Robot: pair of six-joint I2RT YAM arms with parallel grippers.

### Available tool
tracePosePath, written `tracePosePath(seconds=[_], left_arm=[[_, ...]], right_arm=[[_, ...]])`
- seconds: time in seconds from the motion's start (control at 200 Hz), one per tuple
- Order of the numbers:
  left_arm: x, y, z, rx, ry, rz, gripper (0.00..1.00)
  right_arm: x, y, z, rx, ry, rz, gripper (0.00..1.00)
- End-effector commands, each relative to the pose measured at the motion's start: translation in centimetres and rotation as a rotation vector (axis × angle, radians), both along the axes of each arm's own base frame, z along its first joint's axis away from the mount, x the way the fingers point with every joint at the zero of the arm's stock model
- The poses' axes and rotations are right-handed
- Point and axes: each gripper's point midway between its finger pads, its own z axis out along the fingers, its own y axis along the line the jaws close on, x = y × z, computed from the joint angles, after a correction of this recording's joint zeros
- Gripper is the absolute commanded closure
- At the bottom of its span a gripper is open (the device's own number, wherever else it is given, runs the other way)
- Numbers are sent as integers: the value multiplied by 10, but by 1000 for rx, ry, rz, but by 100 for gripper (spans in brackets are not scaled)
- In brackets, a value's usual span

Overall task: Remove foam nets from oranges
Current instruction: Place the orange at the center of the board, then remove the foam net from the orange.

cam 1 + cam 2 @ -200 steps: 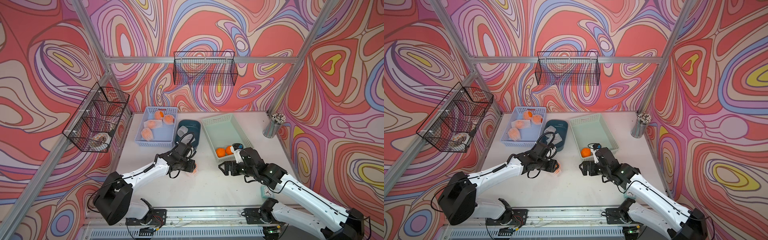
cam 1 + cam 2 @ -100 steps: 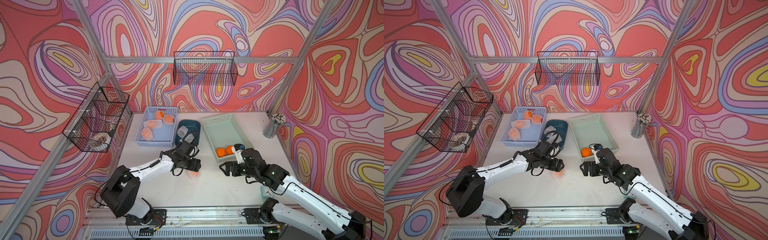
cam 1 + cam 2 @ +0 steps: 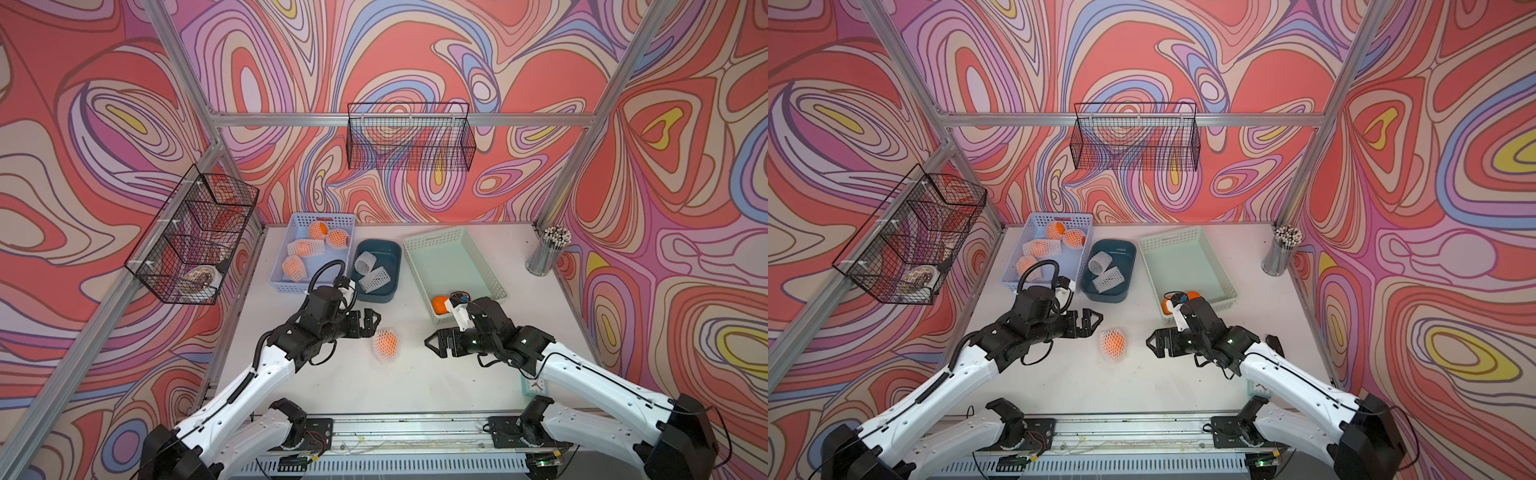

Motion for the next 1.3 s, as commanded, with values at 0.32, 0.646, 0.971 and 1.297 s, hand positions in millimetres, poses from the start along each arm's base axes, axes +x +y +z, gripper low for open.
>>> tracePosePath(seconds=[0.32, 0.646, 0.971, 1.297], left_arm=[[-23, -1, -55, -254, 109, 28, 10], [-12, -20, -66, -367, 87, -21, 24], [-5, -27, -86, -376, 123, -34, 47], [5, -39, -85, -414, 117, -72, 55]], right_arm=[[20, 90, -11, 44, -55, 228, 5], [39, 117, -35, 37, -58, 281, 8], [46, 127, -54, 33, -49, 299, 15], [53, 136, -59, 45, -63, 314, 24]])
